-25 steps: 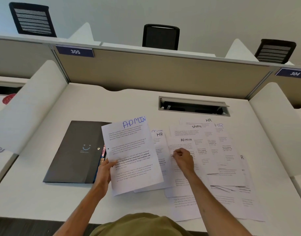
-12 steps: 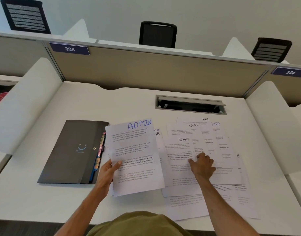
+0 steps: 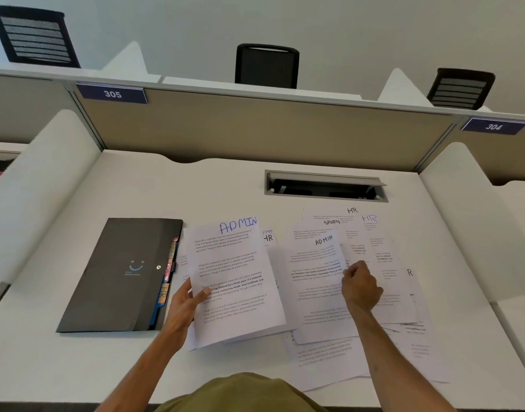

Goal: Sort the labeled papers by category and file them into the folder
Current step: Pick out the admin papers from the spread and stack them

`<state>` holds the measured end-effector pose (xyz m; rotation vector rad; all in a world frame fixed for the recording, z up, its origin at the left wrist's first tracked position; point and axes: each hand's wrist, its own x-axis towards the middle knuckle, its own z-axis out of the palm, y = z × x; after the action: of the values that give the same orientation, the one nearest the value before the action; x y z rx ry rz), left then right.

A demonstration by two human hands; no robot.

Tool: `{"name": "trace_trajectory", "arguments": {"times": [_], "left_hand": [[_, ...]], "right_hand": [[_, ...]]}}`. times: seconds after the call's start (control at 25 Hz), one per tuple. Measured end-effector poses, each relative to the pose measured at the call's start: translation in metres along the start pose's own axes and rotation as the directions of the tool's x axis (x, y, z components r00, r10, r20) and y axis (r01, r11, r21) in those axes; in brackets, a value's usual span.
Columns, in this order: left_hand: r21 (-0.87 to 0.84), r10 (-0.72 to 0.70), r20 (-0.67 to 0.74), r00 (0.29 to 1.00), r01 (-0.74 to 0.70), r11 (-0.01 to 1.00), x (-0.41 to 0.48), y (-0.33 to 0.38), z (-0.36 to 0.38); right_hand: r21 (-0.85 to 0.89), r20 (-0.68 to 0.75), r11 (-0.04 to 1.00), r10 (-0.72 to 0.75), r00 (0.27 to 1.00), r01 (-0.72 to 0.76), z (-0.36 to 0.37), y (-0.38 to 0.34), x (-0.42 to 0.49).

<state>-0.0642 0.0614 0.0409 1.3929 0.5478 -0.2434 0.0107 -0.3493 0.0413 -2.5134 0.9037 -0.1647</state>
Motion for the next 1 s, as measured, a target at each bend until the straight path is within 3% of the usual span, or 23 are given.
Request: {"name": "trace_trajectory", "arguments": {"times": [0.2,0.32,0.44,0.56,0.68,0.76,1.0], "left_hand": [[-0.008,-0.014,-0.039,0.999,0.014,1.000,0.007,-0.001,0.009],[-0.014,-0.036,-0.058,0.998,0.035,0.999,0.010,-0.003,0.011],[-0.020,-0.058,-0.081,0.995,0.057,0.998,0.010,-0.007,0.008],[-0.021,-0.069,-0.103,0.992,0.067,0.998,0.005,-0.011,0.006],[-0.027,-0.071,-0.104,0.992,0.068,0.997,-0.001,-0.014,0.008],[-0.031,-0.076,-0.085,0.993,0.073,0.997,-0.005,-0.012,0.014],[-0.027,-0.067,0.035,0.997,0.068,0.997,-0.014,0.005,0.040]], "right_hand": [[0.184,-0.078,0.983,0.033,0.996,-0.018,-0.021,-0.004,0.012],[0.340,-0.114,0.937,0.131,0.985,-0.085,-0.038,-0.015,0.020],[0.479,-0.114,0.876,0.117,0.987,-0.049,-0.051,-0.020,0.031],[0.640,-0.006,0.767,0.060,0.998,-0.043,-0.053,-0.025,0.040],[0.796,0.201,0.580,0.016,0.979,-0.173,-0.054,-0.044,0.032],[0.810,0.324,0.522,-0.018,0.946,-0.268,-0.050,-0.055,0.023],[0.661,0.485,0.692,-0.098,0.869,-0.290,-0.009,-0.059,-0.005]]}}
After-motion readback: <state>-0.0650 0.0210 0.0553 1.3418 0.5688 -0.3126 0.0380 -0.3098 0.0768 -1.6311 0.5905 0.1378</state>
